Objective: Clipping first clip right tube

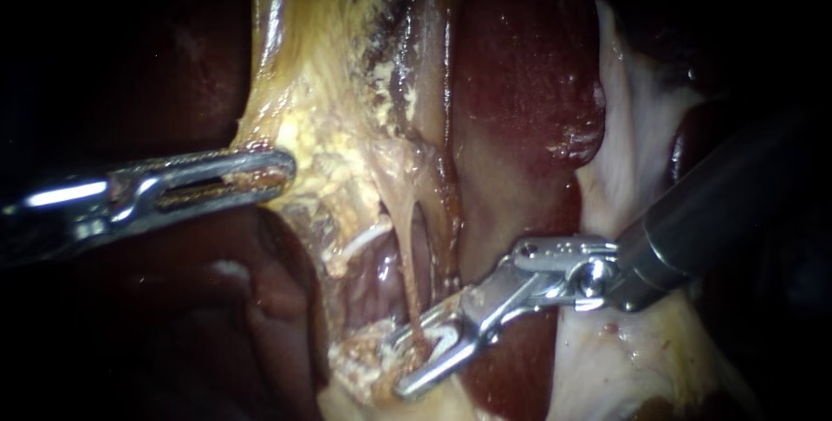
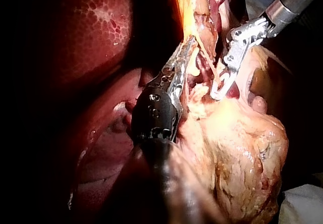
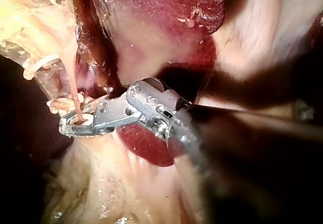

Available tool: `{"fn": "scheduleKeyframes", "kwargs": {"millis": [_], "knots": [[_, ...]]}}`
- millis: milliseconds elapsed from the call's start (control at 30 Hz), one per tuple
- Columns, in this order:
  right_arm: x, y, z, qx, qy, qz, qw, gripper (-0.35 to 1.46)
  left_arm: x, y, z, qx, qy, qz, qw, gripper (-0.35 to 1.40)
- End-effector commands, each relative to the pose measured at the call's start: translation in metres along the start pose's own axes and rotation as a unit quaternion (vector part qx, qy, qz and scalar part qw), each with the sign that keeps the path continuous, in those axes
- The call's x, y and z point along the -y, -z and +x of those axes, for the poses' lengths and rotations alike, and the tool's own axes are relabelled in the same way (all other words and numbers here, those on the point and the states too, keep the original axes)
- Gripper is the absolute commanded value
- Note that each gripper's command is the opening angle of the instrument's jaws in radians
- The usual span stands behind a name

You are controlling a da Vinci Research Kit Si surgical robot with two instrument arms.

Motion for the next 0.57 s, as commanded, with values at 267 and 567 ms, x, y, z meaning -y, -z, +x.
{"fn": "scheduleKeyframes", "kwargs": {"millis": [267,567], "knots": [[-0.0011,-0.0005,-0.0013,0.003,0.007,0.000,1.0000,-0.35,0.0000,0.0000,0.0000,0.001,0.000,0.001,1.0000,-0.35],[-0.0012,-0.0011,-0.0018,0.006,0.009,0.003,0.9999,-0.35,-0.0002,-0.0001,0.0000,0.001,0.000,0.001,1.0000,-0.35]]}}
